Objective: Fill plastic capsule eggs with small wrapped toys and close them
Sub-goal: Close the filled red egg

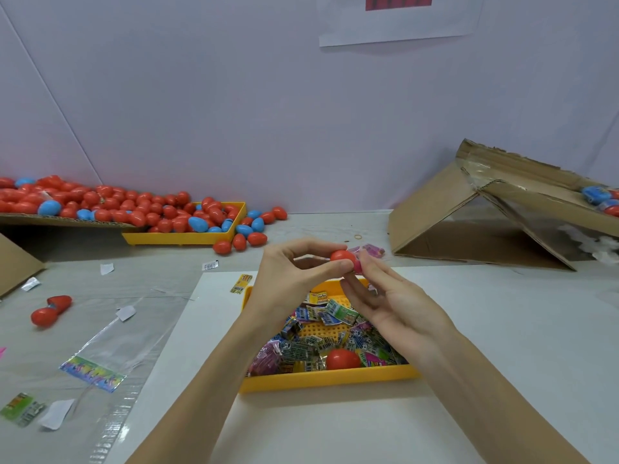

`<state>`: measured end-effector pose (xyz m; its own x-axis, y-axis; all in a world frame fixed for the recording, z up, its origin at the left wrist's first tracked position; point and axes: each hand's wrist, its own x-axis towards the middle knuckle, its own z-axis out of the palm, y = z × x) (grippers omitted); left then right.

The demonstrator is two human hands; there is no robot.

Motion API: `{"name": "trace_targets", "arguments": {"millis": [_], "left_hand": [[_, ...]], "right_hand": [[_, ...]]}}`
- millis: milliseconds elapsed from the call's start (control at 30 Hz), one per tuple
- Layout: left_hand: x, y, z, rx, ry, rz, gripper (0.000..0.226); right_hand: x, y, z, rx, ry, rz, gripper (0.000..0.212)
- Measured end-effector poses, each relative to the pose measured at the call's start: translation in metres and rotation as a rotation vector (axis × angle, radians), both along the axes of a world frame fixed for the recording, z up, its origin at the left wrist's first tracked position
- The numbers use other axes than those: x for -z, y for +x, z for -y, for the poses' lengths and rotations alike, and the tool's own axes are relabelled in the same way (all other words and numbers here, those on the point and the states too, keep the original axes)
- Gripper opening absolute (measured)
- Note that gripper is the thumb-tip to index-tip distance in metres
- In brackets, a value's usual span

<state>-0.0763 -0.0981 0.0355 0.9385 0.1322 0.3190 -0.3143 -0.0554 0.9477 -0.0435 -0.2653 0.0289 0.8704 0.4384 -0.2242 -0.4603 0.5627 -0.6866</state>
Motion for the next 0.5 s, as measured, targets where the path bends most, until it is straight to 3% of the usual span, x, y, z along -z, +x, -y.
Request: {"name": "trace_targets", "arguments": {"millis": [100,233,333,500], "left_hand": [[0.001,0.000,0.000,0.005,0.015,-0.011,0.026],[0.000,0.000,-0.001,0.020,-0.039,-0.015,0.028],[-0.005,0.000,-0.008,-0.058,-0.104,0.008,0.027],[-0.009,-0.003,-0.010,-0.012,0.047,0.007,0.026]], "right_hand": [[0.002,0.000,0.001,0.022,-0.014,-0.027,0.036],[0.003,-0.004,0.002,0.173,-0.172,0.163,0.029],[-0.001,0.000,0.008,0.301,-0.287,0.195,0.032],[-0.006,0.010,0.016,0.206,-0.235,0.238,0.031]]}}
